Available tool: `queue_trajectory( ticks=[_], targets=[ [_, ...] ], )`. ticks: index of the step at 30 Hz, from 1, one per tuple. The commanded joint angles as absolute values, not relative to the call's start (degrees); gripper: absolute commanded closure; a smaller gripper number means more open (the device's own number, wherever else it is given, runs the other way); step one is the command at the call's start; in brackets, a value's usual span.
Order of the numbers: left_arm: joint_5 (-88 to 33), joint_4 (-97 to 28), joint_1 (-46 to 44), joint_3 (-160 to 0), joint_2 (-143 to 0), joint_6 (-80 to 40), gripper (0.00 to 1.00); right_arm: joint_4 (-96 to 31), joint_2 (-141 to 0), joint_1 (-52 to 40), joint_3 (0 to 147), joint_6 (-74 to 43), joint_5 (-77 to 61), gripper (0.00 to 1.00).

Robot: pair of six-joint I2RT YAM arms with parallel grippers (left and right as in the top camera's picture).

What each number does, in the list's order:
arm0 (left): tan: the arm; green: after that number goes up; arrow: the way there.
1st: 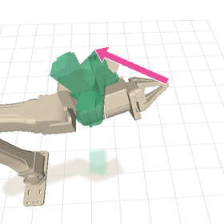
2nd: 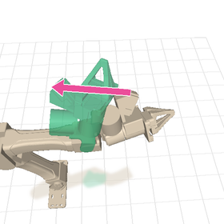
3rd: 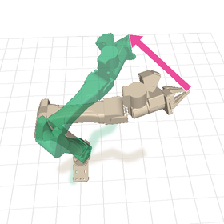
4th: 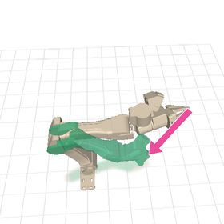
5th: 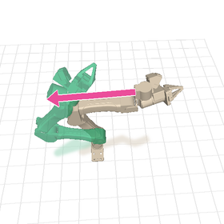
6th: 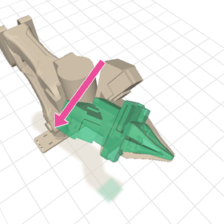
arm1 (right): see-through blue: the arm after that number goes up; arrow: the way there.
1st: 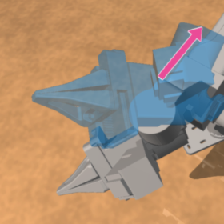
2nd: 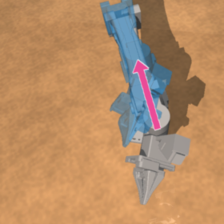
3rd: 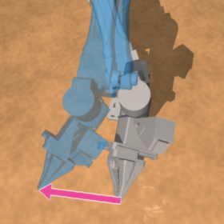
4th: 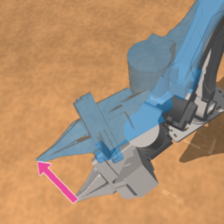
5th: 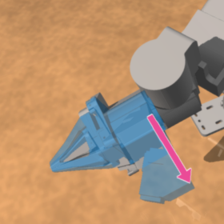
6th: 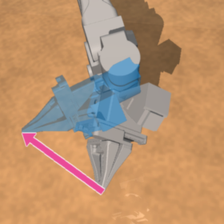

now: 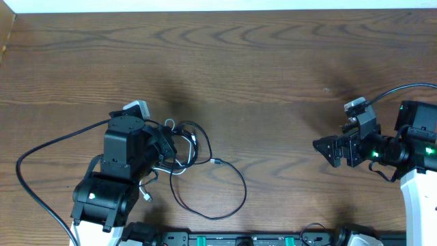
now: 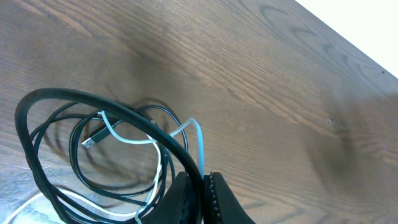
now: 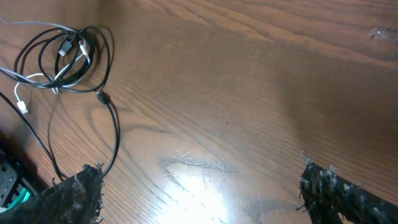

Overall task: Untangle cables
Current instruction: 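Lift the bundle with the left gripper and shift it toward center, then raise the left gripper high, lifting the cable bundle off the table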

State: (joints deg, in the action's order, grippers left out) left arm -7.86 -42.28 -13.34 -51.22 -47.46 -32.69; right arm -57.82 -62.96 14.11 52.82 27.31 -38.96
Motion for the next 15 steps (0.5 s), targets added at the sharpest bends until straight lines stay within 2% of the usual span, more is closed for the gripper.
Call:
queue_trajectory(
  ticks=[1, 6, 9, 10, 11, 15],
  targets=[
    [-8.4, -42.6, -13.5, -51.0, -47.1, -31.5, 0.92, -57.9, -63.0, 13.7, 53.5, 27.9, -39.4, 0.01],
    [-8.4, -42.7, -13.5, -51.0, -47.1, -31.5, 0.91, -57.9, -63.0, 13.7, 53.5, 27.9, -39.4, 0.01],
    [-8.4, -43.3, -13.5, -51.0, -47.1, -31.5, 0.86, -57.9, -63.0, 13.7, 53.5, 27.9, -39.4, 0.01],
    [-8.4, -43.4, -13.5, -51.0, -47.1, -31.5, 0.86, -57.9, -63.0, 13.7, 53.5, 27.9, -39.4, 0.01],
    [-8.3, -43.5, -13.5, -51.0, -47.1, -31.5, 0.92, -57.9, -63.0, 13.7, 53.5, 27.9, -39.4, 0.01],
    [-8.3, -43.5, -13.5, -51.0, -47.1, -30.4, 0.92, -57.9, -63.0, 13.7, 53.5, 27.9, -39.4, 0.01]
  ],
)
